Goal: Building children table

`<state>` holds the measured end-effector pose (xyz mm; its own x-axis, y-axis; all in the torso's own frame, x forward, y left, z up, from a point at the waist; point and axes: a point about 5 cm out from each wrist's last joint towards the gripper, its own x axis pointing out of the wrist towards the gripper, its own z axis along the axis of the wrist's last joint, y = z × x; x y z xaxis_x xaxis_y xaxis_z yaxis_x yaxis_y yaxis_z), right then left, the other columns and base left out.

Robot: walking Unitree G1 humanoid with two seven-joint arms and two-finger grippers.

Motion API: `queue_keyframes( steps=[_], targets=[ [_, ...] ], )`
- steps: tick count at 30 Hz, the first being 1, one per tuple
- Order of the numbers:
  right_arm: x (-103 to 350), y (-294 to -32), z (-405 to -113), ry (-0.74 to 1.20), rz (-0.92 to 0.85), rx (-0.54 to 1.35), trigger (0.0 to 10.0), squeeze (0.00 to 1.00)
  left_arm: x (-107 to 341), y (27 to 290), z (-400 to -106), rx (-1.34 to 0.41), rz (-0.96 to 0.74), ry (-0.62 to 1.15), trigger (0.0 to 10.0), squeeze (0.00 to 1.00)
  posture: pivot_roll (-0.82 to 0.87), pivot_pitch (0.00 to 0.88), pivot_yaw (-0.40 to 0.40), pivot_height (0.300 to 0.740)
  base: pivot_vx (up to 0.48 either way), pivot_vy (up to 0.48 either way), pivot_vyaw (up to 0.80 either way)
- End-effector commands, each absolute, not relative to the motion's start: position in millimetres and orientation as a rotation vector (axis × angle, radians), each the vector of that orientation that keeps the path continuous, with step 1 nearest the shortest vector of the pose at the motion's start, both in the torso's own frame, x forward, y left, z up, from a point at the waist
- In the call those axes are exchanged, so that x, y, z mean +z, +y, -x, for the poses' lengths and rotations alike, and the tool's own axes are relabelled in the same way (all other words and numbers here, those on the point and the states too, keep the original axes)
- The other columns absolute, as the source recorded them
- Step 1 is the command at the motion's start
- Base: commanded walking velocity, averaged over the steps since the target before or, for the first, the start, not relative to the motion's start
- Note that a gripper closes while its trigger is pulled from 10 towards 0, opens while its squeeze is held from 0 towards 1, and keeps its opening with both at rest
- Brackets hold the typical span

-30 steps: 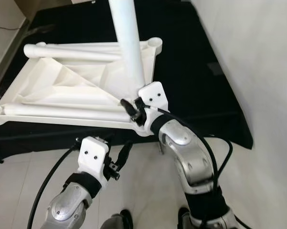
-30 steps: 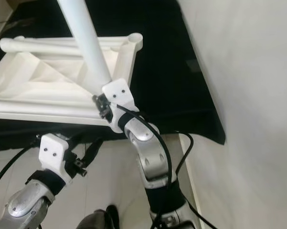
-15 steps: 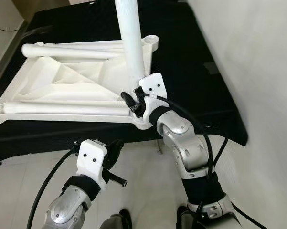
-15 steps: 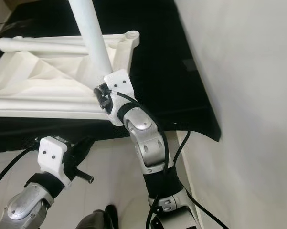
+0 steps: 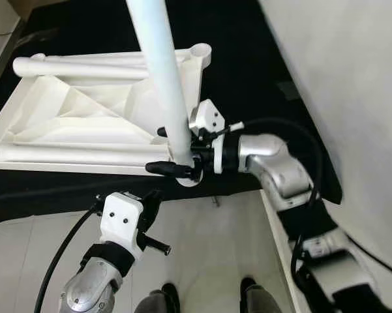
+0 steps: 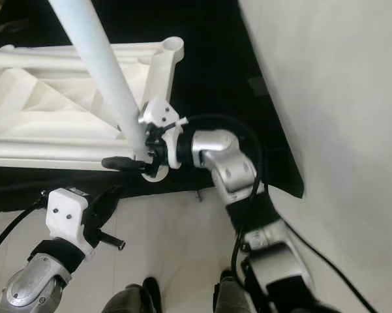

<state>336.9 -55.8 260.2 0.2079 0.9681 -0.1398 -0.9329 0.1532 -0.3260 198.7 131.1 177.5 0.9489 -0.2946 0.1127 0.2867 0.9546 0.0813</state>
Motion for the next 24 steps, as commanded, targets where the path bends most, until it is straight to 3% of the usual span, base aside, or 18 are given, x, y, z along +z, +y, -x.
queue_keyframes(
  steps=[1, 2, 3, 14, 15, 17, 19, 21, 22, 23, 24],
  targets=[
    [251, -49, -334, -0.083, 0.439, 1.452, 10.0, 0.00, 175, 133, -196, -0.289, -0.064, -0.110, 10.0, 0.00, 0.04, 0.296, 0.120, 0.740, 0.000, 0.000, 0.00],
    [252, -50, -333, -0.077, 0.444, 1.486, 4.5, 0.00, 175, 133, -196, -0.293, -0.062, -0.110, 10.0, 0.00, 0.04, 0.297, 0.121, 0.740, 0.000, 0.000, 0.00],
    [253, -51, -333, -0.074, 0.443, 1.513, 0.0, 0.00, 175, 133, -197, -0.294, -0.060, -0.110, 10.0, 0.00, 0.04, 0.300, 0.120, 0.740, 0.000, 0.000, 0.00],
    [253, -64, -334, -0.058, 0.481, 1.517, 0.0, 0.00, 175, 133, -198, -0.290, -0.060, -0.111, 10.0, 0.00, 0.03, 0.304, 0.116, 0.740, 0.000, 0.000, 0.00],
    [249, -68, -336, -0.045, 0.487, 1.455, 0.0, 0.00, 175, 133, -199, -0.290, -0.059, -0.113, 0.0, 0.00, 0.02, 0.305, 0.113, 0.740, 0.000, 0.000, 0.00],
    [245, -72, -337, -0.029, 0.495, 1.389, 0.0, 0.00, 175, 133, -199, -0.290, -0.058, -0.114, 0.0, 0.00, 0.02, 0.305, 0.113, 0.740, 0.000, 0.000, 0.00],
    [219, -76, -336, 0.085, 0.397, 1.024, 0.0, 0.00, 175, 134, -199, -0.295, -0.055, -0.116, 0.0, 0.00, 0.02, 0.308, 0.091, 0.740, 0.000, 0.000, 0.00],
    [219, -76, -336, 0.085, 0.397, 1.024, 0.0, 0.00, 175, 134, -199, -0.295, -0.055, -0.116, 0.0, 0.00, 0.02, 0.308, 0.091, 0.740, 0.000, 0.000, 0.00],
    [206, -78, -327, 0.125, 0.255, 0.721, 0.0, 0.00, 175, 134, -199, -0.296, -0.054, -0.117, 0.0, 0.00, 0.02, 0.309, 0.090, 0.740, 0.000, 0.000, 0.00],
    [206, -78, -327, 0.125, 0.255, 0.721, 0.0, 0.00, 175, 134, -199, -0.296, -0.054, -0.117, 0.0, 0.00, 0.02, 0.309, 0.090, 0.740, 0.000, 0.000, 0.00],
    [191, -75, -309, 0.175, 0.171, 0.568, 0.0, 0.00, 175, 135, -200, -0.295, -0.054, -0.118, 0.0, 0.00, 0.01, 0.306, 0.099, 0.740, 0.000, 0.000, 0.00]
  ],
)
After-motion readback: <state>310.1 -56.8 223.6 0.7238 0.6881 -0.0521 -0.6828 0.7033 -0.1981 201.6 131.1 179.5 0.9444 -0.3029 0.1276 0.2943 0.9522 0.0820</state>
